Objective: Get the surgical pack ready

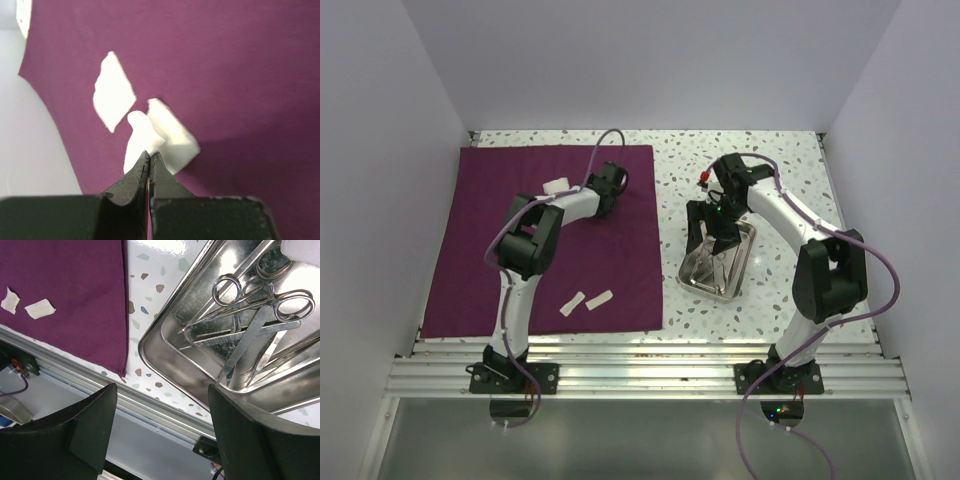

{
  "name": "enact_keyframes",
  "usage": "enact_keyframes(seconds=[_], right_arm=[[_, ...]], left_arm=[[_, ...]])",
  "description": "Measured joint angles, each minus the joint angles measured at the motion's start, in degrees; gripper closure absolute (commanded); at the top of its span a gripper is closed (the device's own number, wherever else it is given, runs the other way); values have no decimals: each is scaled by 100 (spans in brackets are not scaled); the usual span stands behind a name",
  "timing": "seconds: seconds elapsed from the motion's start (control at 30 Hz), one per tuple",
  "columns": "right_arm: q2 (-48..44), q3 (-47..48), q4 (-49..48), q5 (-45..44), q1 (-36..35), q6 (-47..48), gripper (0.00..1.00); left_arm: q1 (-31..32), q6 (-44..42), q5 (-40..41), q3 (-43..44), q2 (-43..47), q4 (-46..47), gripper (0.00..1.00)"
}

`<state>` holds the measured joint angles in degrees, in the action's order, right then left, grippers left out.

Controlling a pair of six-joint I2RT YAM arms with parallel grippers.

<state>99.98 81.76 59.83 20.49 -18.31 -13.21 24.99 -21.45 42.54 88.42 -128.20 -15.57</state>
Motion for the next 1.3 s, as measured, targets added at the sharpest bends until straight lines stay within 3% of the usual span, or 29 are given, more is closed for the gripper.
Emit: enact_keyframes(seconds=[0.4, 0.47, 0.57, 1.0, 1.3], right_arm=[[4, 0, 0, 0, 0, 24, 23], [4, 0, 0, 0, 0, 24, 23], [4, 0, 0, 0, 0, 24, 23], [4, 0, -2, 7, 0, 22, 23], [4, 0, -7, 7, 0, 22, 23]], left_arm=[[66, 136, -205, 13, -48, -42, 99], [66, 146, -205, 26, -48, -66, 87], [66, 262, -186, 103, -50, -162, 78], [92, 935, -190, 564, -48, -702, 73], [155, 1141, -400, 542, -48, -979, 60]])
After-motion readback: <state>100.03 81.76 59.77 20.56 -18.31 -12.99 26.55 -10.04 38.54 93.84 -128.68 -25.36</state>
